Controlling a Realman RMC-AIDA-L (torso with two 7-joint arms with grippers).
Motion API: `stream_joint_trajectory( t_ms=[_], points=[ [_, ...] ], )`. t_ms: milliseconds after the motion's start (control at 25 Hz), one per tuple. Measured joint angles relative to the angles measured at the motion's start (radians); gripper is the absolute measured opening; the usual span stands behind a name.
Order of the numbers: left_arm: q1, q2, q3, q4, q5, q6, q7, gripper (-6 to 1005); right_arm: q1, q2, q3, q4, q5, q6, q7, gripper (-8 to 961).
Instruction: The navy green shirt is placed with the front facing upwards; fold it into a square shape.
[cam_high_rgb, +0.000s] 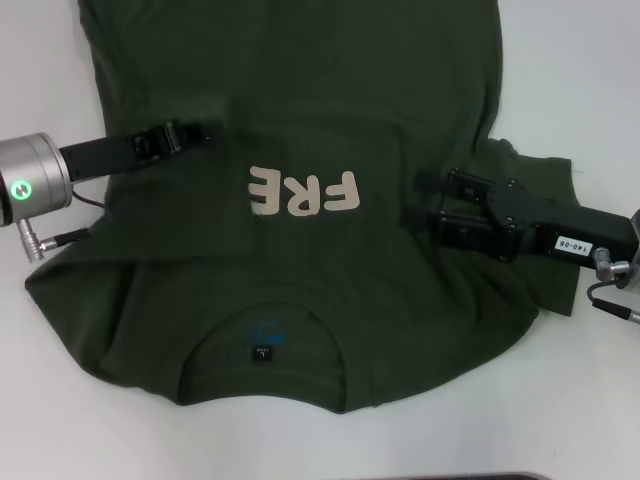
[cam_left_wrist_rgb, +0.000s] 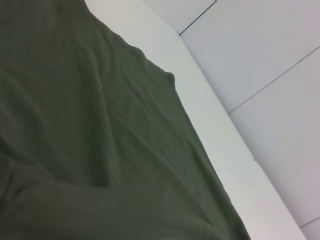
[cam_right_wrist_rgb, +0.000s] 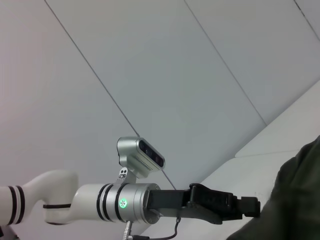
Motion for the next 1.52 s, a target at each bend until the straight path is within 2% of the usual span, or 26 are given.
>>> stream_joint_trajectory(
  t_ms=[400,520,680,840,1040,1160,1320,1520],
  points=[
    [0.003,0.001,-0.001,-0.012,-0.017,-0.005,0.013,348,-0.003,0.0,0.001,0.0,0.0,-0.002,0.0,882],
    [0.02,0.003,-0.004,0.009,-0.056,0.012,0.026,405,-0.002,0.0,0.002,0.0,0.0,-0.003,0.0,883],
    [0.063,0.006,-0.004,0.027,-0.168,0.113,0.104,480,-0.006,-0.001,0.002,-0.003,0.011,-0.008,0.003,883],
    [0.092,0.007,-0.004,0.035,-0.237,0.262,0.203,556,-0.017,-0.014,0.006,-0.009,0.019,-0.047,0.019,884],
    [0.097,0.006,-0.002,0.041,-0.24,0.337,0.22,816,-0.039,-0.058,0.035,-0.033,0.026,-0.122,0.144,883],
    [0.102,0.003,-0.003,0.04,-0.243,0.351,0.243,892,-0.064,-0.084,0.041,-0.101,0.025,-0.149,0.294,882],
    [0.106,0.0,-0.005,0.034,-0.266,0.358,0.278,885,-0.101,-0.115,0.07,-0.232,0.02,-0.174,0.521,882],
    [0.107,-0.002,-0.004,0.031,-0.292,0.37,0.322,876,-0.124,-0.18,0.086,-0.317,-0.024,-0.171,0.76,884]
  ],
)
